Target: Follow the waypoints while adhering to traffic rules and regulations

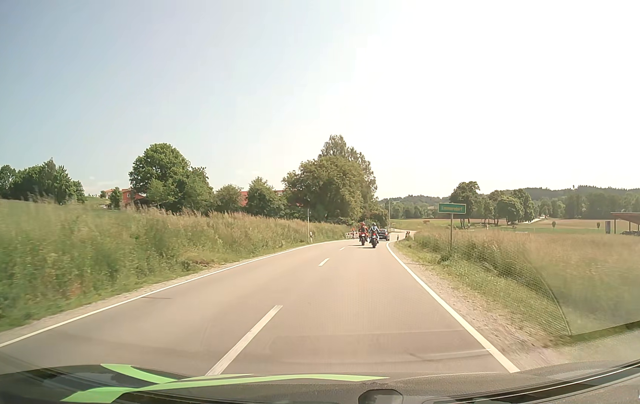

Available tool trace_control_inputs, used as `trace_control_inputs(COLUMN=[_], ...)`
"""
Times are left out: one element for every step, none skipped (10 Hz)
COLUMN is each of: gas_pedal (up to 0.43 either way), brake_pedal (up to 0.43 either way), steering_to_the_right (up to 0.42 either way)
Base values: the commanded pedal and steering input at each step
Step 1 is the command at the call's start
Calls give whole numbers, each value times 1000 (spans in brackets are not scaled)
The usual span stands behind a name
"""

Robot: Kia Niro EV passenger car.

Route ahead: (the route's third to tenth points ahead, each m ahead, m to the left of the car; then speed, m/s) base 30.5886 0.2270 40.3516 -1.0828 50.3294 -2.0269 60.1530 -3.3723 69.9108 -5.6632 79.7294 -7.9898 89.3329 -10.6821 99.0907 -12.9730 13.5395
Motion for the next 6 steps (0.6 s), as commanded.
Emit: trace_control_inputs(gas_pedal=[0,0,0,0,0,0], brake_pedal=[165,152,134,79,37,18], steering_to_the_right=[18,17,17,16,16,16])
